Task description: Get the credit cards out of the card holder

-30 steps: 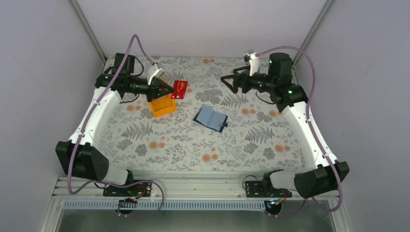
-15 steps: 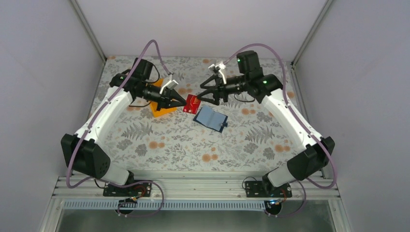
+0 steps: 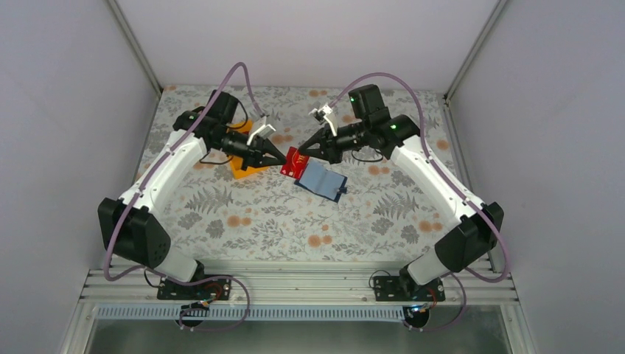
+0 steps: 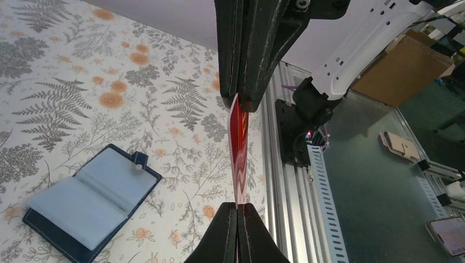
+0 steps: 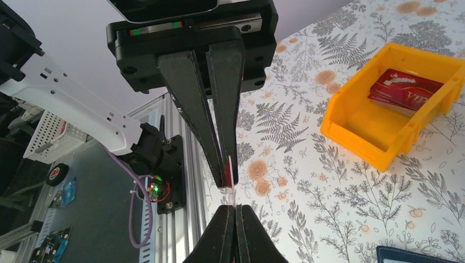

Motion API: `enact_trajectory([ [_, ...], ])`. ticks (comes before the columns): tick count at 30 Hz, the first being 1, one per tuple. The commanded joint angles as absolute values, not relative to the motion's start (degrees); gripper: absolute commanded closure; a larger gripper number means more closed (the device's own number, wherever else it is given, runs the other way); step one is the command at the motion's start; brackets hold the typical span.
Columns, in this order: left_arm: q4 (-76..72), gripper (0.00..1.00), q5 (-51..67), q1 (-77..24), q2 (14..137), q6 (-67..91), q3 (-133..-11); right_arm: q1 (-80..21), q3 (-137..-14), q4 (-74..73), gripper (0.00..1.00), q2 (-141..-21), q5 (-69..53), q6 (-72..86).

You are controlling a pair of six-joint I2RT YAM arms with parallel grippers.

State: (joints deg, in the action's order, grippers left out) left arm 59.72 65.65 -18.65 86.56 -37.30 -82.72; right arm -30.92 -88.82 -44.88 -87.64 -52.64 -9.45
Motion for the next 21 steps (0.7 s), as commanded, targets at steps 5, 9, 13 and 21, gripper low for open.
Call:
enact_trajectory([
  [5,58.4,0.89,67.5,-19.0,86.6,-38.2,-84.9,-30.4,-88.2,-46.3,0.96,-88.2,-49.1,-3.1],
  [9,54.6,0.22,61.3,-18.8,86.8,-33.1,-85.2,-26.6,-86.2,-42.2,0.96,-88.7,-48.8,5.9],
  [13,51.4,0.16,44.2,-18.9,88.1,-27.9,-88.2,-20.3,-78.0,-29.7,0.96,-89.1,-49.7,22.0],
  [21,54.6,0.18,17.5,-29.4,92.4,-31.2,-105.6,-17.4,-66.4,-4.8,0.96,-90.1,-43.2,61.0],
])
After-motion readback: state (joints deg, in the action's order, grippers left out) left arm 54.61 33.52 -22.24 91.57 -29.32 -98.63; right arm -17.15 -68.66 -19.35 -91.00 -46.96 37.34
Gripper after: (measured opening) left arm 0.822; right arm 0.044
